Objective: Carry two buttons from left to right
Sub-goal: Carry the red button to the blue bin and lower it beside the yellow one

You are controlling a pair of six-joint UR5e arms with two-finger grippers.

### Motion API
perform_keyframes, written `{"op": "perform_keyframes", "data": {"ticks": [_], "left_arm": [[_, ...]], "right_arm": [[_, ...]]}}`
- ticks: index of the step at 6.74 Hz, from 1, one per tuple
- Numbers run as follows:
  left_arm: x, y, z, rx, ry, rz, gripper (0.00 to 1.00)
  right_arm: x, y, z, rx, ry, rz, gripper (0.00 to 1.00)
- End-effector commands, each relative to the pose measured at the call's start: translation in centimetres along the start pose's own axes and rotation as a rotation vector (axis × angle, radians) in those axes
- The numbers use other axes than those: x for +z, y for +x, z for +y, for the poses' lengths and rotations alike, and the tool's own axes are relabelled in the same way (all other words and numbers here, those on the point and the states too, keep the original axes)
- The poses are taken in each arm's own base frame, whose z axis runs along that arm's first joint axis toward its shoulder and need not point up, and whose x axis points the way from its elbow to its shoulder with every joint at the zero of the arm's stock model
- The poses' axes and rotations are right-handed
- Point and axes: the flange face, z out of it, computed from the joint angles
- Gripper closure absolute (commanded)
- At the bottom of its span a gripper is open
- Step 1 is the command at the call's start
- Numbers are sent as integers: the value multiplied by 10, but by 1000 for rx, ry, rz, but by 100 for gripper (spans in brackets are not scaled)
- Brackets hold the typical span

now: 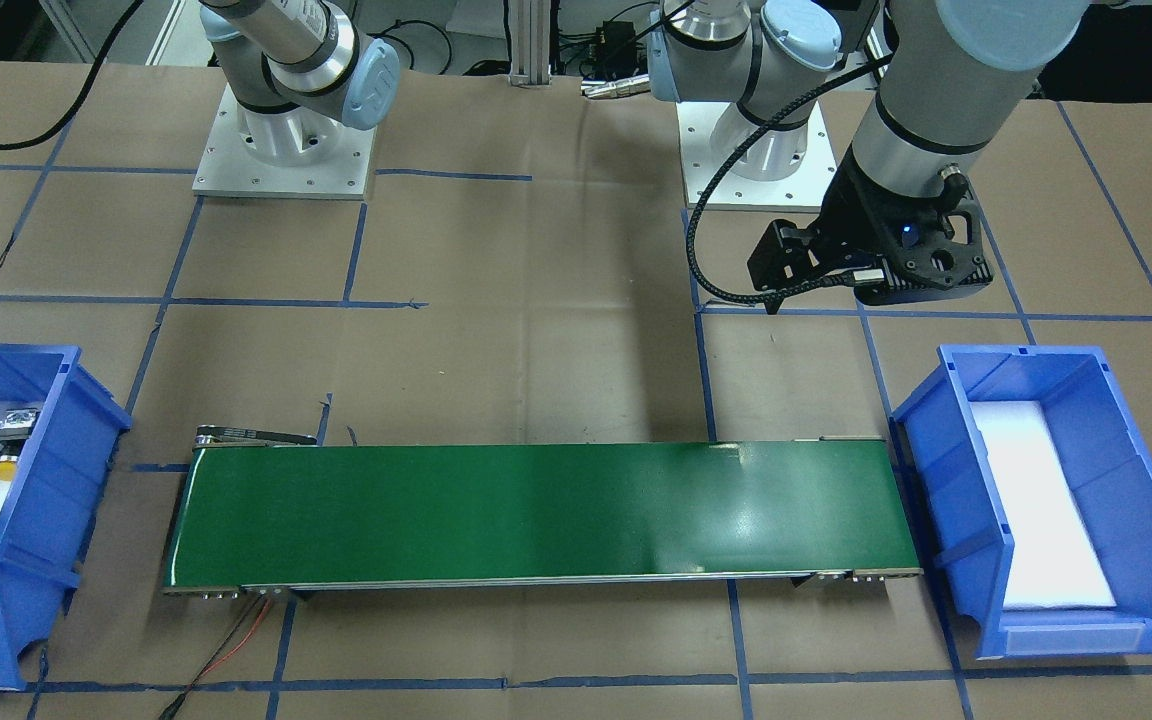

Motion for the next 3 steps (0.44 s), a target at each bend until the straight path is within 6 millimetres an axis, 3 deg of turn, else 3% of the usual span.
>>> {"op": "perform_keyframes", "data": {"ticks": [1, 3], "left_arm": [[-1, 0, 0, 0, 1, 0, 0], [-1, 0, 0, 0, 1, 0, 0]], "right_arm": [[37, 7, -13, -12, 0, -2, 96], [67, 8, -18, -18, -40, -22, 96]]}}
